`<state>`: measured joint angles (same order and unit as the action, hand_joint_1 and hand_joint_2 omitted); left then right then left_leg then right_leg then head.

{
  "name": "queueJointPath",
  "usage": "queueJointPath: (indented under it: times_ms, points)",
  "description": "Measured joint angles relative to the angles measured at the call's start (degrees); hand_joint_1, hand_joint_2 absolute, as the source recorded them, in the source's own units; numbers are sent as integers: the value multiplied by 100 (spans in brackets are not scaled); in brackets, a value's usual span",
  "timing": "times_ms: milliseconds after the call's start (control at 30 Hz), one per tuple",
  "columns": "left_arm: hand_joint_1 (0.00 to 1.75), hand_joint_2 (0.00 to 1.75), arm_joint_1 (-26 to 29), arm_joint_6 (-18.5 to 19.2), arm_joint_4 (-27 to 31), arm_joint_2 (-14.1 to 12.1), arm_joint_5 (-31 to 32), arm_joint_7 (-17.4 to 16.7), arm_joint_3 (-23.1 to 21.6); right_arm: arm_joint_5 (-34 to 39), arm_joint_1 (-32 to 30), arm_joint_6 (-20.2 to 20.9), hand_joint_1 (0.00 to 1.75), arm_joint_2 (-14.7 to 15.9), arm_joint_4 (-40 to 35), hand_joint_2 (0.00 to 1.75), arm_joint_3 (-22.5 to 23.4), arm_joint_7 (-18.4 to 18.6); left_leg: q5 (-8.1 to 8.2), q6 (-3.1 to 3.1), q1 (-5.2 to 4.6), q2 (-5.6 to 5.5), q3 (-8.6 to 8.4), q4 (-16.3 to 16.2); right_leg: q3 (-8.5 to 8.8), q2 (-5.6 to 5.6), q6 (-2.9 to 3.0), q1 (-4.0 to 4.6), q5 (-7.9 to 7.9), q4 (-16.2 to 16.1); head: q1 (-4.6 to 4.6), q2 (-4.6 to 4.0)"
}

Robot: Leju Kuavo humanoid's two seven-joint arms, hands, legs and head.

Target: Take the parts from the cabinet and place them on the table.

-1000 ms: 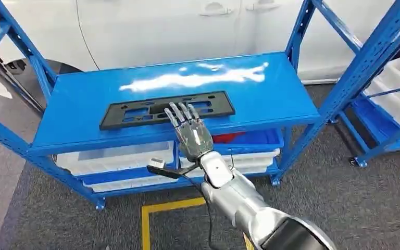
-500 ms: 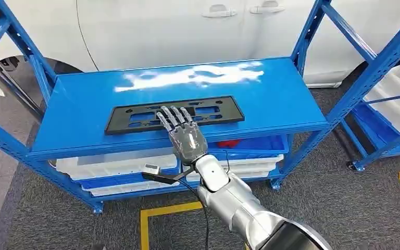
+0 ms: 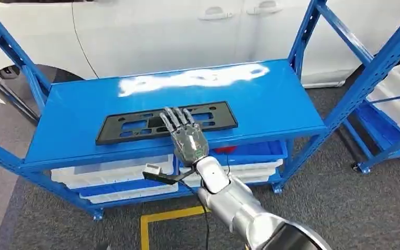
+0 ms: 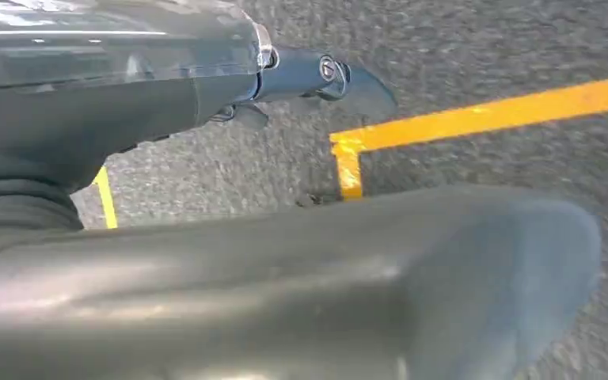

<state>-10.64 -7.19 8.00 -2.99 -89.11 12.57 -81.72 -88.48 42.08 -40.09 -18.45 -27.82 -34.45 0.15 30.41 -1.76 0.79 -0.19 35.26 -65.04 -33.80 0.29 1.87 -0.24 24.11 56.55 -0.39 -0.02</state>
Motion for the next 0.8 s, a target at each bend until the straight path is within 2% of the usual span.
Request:
queueJointPath:
  times_ms: [33,67,100,133,167,200,233,267,300,367,400,433,467,533,567,600,633,667,733,767,800]
  points:
    - [0,0,5,-2,-2,0,0,-2,0,-2,-16,0,0,0,2,175,-11,0,173,-30,14,0,267,-470,21,1,8,7,26,2,0,0]
    - [0,0,14,-9,-2,2,0,-6,-2,-4,-38,0,0,0,2,175,-19,0,275,-52,21,0,513,-859,38,3,12,11,49,6,0,0]
    - [0,0,21,-15,-2,0,0,-18,-4,-9,-61,0,0,0,2,175,-26,0,242,-61,25,1,670,-1040,62,7,11,11,76,13,0,0]
    - [0,0,22,-22,-2,0,0,-31,-4,-15,-75,0,0,0,2,175,-33,0,46,-67,31,1,667,-901,100,16,2,9,111,21,0,0]
    - [0,0,21,-24,-2,0,0,-35,-9,-17,-76,0,0,0,2,175,-61,-2,-253,-62,34,1,524,-508,146,25,-9,6,150,37,0,0]
    - [0,0,19,-26,-2,-2,0,-35,-13,-17,-73,0,0,-2,0,175,-74,0,-593,-46,36,2,291,43,200,33,-28,3,197,47,0,0]
    - [0,0,18,-31,-2,-4,0,-35,-20,-17,-74,0,0,-9,0,175,-74,-2,-860,-27,36,4,86,543,240,33,-51,5,245,55,0,0]
    - [0,0,14,-33,-2,-2,0,-35,-31,-17,-68,2,0,-6,2,175,-74,-2,-763,12,9,-1,8,649,243,34,-88,44,273,68,2,0]
    - [0,0,-1,-35,-2,0,0,-37,-42,-17,-63,2,0,-9,2,175,-79,0,-722,77,-3,-12,-22,775,210,48,-112,49,279,88,2,0]
    - [0,0,9,-44,-2,0,0,-46,-46,-24,-71,0,0,-9,2,175,-94,7,-696,143,-19,-12,9,736,207,43,-172,37,287,56,0,0]
    - [0,0,4,-44,-2,2,0,-46,-48,-37,-58,0,0,-9,2,175,-109,11,-696,178,9,-15,-13,762,223,43,-208,52,310,53,0,0]
    - [0,0,3,-44,-2,29,0,-46,-52,-39,-55,0,0,-15,0,175,-114,13,-701,206,33,-10,-57,802,225,36,-245,30,364,104,2,0]
    - [0,0,-4,-44,-2,28,0,-46,-55,-46,-37,0,0,-15,0,175,-118,13,-676,246,32,-6,-78,804,130,25,-263,32,469,321,2,0]
    - [0,0,-25,-44,-2,28,0,-46,-66,-48,-38,0,0,-9,4,175,-138,15,-644,294,20,0,-101,803,-394,22,-286,8,854,1255,2,0]
    - [0,0,-25,-44,-2,28,0,-46,-72,-50,-57,0,0,2,15,175,-149,15,-625,302,16,-1,-110,800,-681,22,-297,1,980,1714,2,0]
    - [0,0,-19,-44,-2,28,0,-46,-79,-52,-76,0,0,11,20,175,-157,15,-603,299,15,-4,-126,795,-880,20,-306,-6,967,1959,2,0]
    - [0,0,-13,-44,-2,28,0,-48,-83,-55,-88,0,0,18,26,175,-160,15,-577,296,15,-11,-155,791,-926,18,-308,-12,809,1901,2,0]
    - [0,0,-12,-44,-2,31,0,-48,-87,-55,-87,0,0,18,33,175,-162,15,-544,285,15,-16,-201,787,-829,11,-298,-14,526,1578,2,0]
    - [0,0,-13,-44,-2,46,-2,-48,-94,-59,-72,0,0,18,33,175,-164,15,-466,257,14,-20,-319,784,-402,2,-242,-9,-124,538,2,0]
    - [0,0,-22,-44,-2,48,-2,-48,-96,-72,-60,2,0,20,42,175,-173,17,-434,230,3,-18,-340,782,-267,-2,-211,10,-136,259,2,0]
    - [0,0,-31,-42,-2,48,-2,-48,-98,-85,-46,2,0,20,48,175,-184,20,-412,195,-22,-24,-324,753,-227,-5,-199,33,-97,111,2,0]
